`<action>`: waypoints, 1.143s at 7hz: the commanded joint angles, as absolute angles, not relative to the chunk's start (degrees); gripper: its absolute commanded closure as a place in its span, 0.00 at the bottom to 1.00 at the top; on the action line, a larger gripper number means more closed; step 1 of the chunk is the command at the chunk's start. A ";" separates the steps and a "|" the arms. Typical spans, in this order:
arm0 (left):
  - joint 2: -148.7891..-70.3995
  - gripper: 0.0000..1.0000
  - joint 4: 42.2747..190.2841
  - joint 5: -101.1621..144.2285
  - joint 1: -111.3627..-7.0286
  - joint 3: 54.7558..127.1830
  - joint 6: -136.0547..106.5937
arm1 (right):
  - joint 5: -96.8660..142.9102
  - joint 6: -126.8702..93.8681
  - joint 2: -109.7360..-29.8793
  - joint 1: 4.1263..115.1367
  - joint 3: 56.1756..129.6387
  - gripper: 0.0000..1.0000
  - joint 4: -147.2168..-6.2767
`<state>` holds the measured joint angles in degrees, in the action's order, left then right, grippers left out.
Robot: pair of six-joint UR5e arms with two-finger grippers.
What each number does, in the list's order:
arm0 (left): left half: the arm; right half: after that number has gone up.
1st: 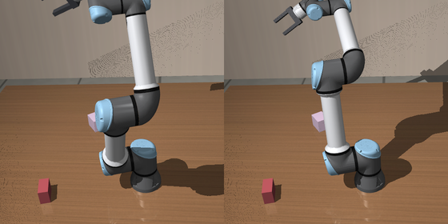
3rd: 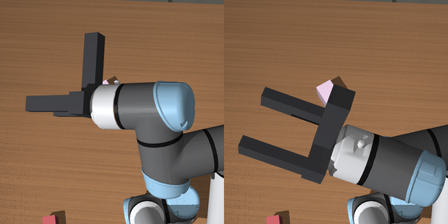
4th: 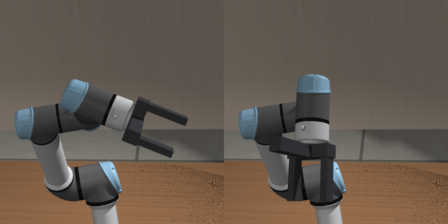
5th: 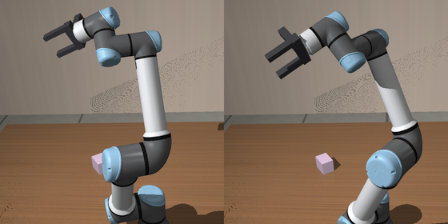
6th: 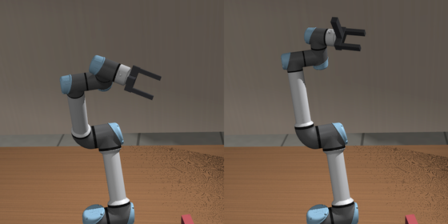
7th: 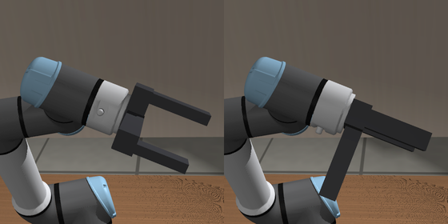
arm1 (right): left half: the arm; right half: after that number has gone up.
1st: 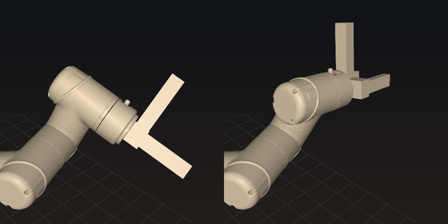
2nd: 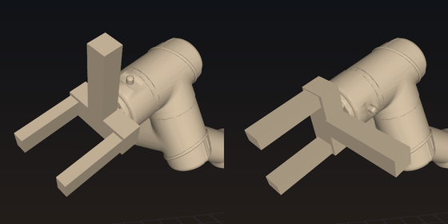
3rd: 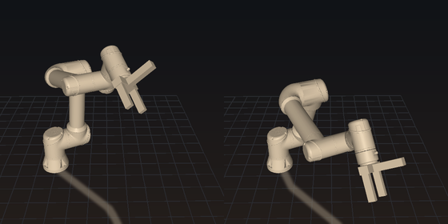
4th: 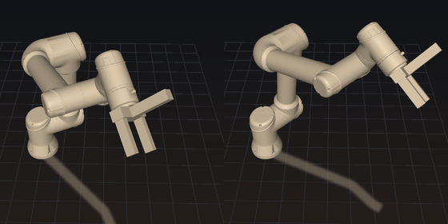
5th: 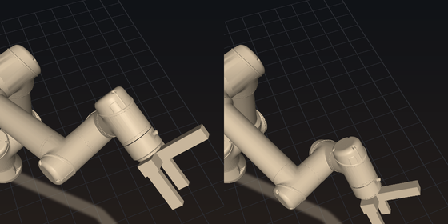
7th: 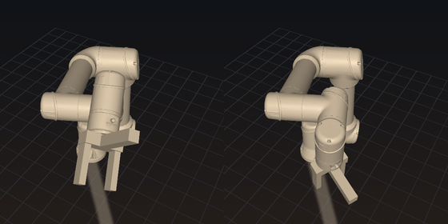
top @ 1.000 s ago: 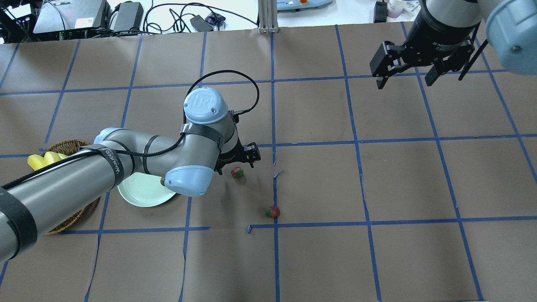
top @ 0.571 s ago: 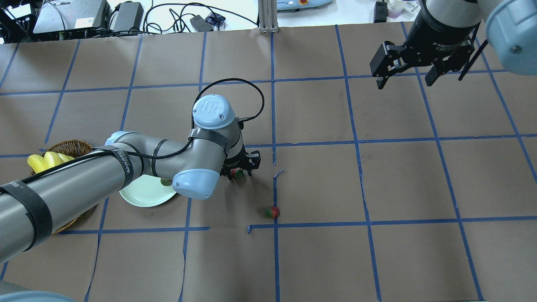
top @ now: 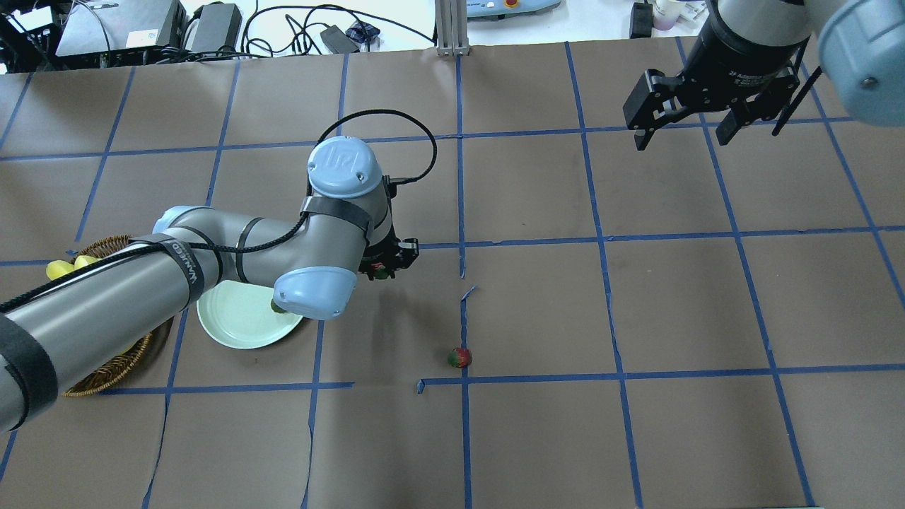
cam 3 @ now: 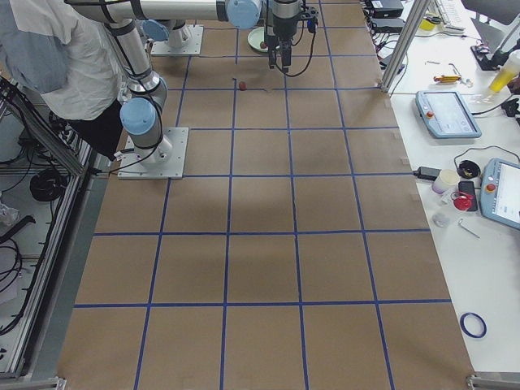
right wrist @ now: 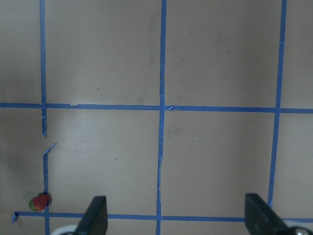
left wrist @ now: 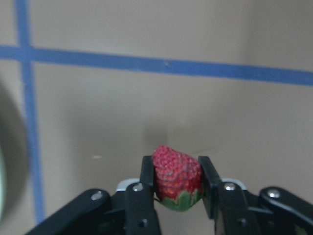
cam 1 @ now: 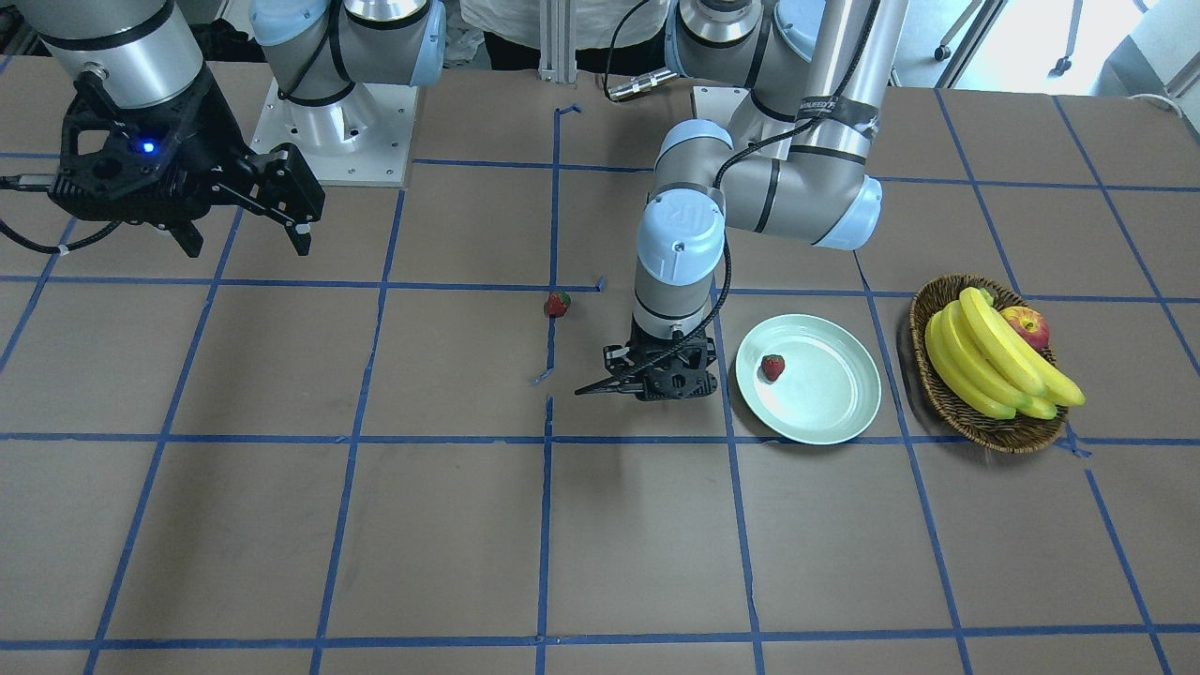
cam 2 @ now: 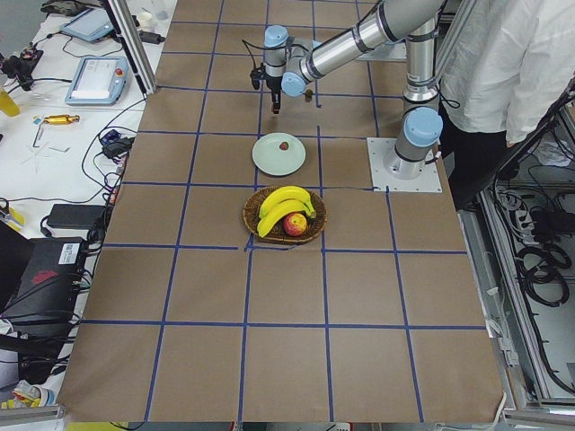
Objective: Collect all strawberries into plate
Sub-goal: 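Place the strawberry on the green plate and open the left gripper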
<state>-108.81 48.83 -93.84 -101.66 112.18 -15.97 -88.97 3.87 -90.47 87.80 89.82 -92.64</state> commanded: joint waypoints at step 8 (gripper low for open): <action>-103.97 0.97 56.43 -99.23 -81.47 119.87 8.61 | -88.95 3.78 -90.88 87.80 91.06 0.00 -92.99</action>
<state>-103.89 56.63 -100.20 -81.58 118.09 8.09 -88.94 3.78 -90.88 87.80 91.09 -92.99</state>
